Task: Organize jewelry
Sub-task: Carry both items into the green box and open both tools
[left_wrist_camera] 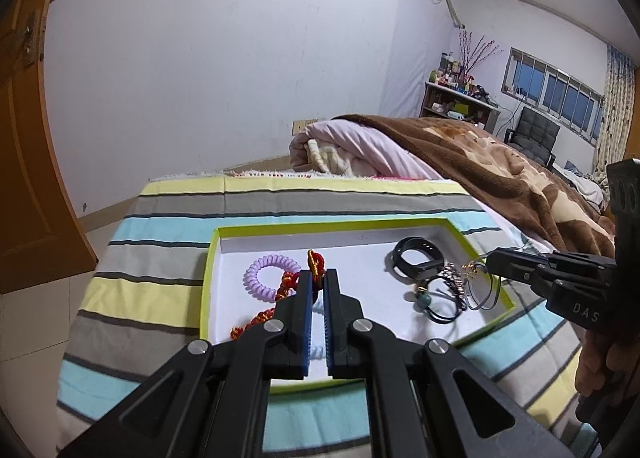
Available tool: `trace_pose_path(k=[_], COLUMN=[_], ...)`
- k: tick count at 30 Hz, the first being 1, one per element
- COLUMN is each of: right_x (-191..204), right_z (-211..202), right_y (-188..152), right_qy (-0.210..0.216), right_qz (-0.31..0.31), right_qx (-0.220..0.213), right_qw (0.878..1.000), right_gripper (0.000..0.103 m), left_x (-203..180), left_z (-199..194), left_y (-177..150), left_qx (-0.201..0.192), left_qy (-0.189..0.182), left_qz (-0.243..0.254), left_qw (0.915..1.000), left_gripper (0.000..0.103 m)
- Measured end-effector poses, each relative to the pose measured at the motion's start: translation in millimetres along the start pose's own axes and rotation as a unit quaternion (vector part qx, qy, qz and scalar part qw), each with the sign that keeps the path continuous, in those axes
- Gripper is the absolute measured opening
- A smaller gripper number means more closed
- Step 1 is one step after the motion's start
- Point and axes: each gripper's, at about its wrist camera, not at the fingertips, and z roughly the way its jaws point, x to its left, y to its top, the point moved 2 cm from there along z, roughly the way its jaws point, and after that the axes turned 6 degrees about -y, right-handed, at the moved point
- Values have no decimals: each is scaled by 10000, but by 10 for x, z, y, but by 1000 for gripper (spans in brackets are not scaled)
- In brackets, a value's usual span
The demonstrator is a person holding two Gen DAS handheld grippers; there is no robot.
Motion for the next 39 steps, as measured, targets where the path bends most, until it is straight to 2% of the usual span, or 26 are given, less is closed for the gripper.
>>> trace_pose_path(k=[11, 18, 20, 21, 24, 33, 39], right_x=[-107, -118, -120, -115, -97, -138, -58], right_z=[392, 512, 489, 477, 412, 54, -206], right_y=[-50, -98, -111, -114, -135, -129, -151], right_qy=[18, 50, 72, 79, 26, -19, 13], right_qz=[97, 176, 173, 149, -38, -11, -14], right_qx=[271, 458, 426, 407, 365, 71, -109], right_qw=[9996, 9988, 9989, 9990, 9993, 10000, 9999], right_gripper=[3, 4, 11, 14, 14, 14, 14], left_x=[116, 140, 137, 131, 125, 34, -65], left_z=[392, 459, 463, 457, 427, 105, -194], left_y=[-81, -120, -117, -121, -127, -119, -152], left_qx=[289, 406, 410, 417, 384, 157, 15], left_qy=[84, 96, 132, 120, 131, 174, 201], left_qz=[-74, -108, -75, -65, -57, 40, 43], left_qw=[9995, 9991, 9990, 9990, 9992, 9997, 9998], left_gripper=[6, 6, 8, 13, 25, 33, 33])
